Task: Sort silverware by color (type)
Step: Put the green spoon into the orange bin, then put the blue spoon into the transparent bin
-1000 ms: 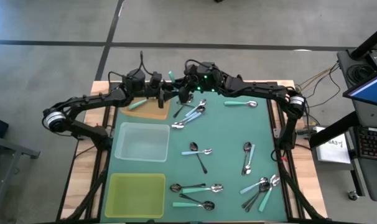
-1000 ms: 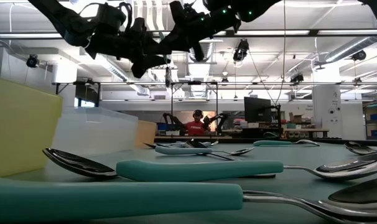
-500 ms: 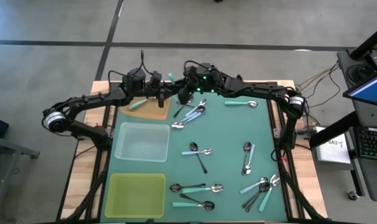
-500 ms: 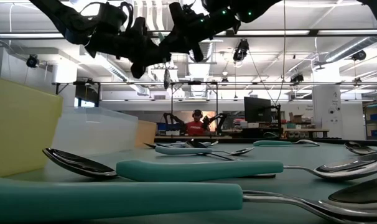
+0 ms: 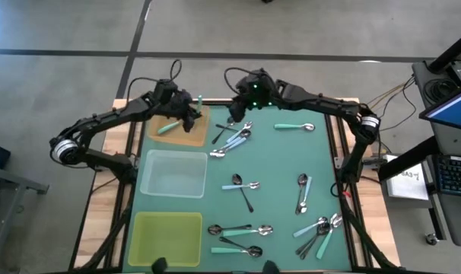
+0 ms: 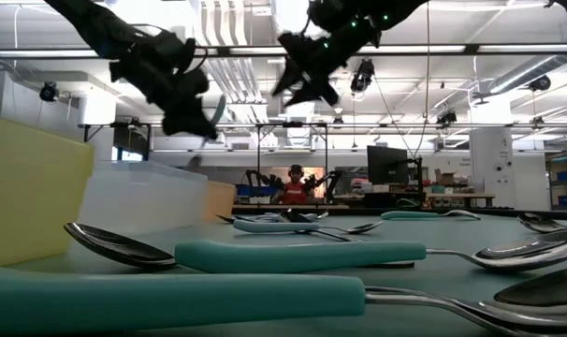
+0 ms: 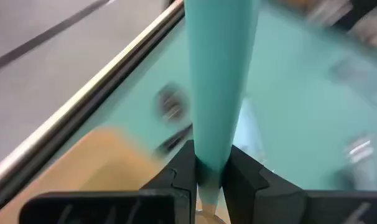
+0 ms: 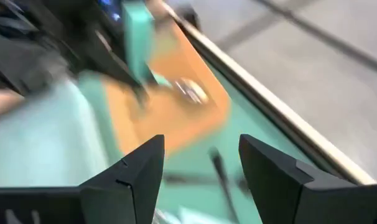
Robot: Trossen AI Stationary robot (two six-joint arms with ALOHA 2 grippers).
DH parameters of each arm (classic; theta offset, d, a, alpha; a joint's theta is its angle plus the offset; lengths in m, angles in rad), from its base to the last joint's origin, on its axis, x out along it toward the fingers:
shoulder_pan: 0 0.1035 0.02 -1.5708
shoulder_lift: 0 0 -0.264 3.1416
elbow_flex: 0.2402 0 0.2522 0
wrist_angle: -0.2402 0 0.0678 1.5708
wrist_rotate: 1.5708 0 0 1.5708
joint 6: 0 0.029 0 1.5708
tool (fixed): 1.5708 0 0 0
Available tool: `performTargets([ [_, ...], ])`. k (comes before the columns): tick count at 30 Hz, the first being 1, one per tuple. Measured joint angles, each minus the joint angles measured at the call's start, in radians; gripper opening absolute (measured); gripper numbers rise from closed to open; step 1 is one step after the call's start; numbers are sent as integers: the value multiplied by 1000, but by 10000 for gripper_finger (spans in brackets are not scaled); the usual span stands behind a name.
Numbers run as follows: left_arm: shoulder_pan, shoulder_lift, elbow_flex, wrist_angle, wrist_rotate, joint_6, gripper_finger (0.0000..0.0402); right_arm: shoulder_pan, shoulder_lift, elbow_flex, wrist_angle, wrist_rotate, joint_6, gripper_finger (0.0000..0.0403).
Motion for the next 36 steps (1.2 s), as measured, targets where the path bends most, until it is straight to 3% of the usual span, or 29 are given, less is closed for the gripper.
performTargets([
  [6,26,18,48,-253,-380,200,31,-20,10,0,-267,184,2,200],
  [10,26,43,47,-310,-468,219,68,-20,21,-3,-388,232,23,200],
  [15,26,93,45,-361,-470,219,139,-8,21,-3,-558,228,105,201],
  [20,24,117,45,-377,-468,219,177,29,21,-7,-822,222,292,201],
  [25,20,106,45,-378,-428,198,178,119,21,-42,-1003,222,538,201],
  [36,15,-37,45,-342,-251,139,153,375,21,-188,-994,144,820,201],
])
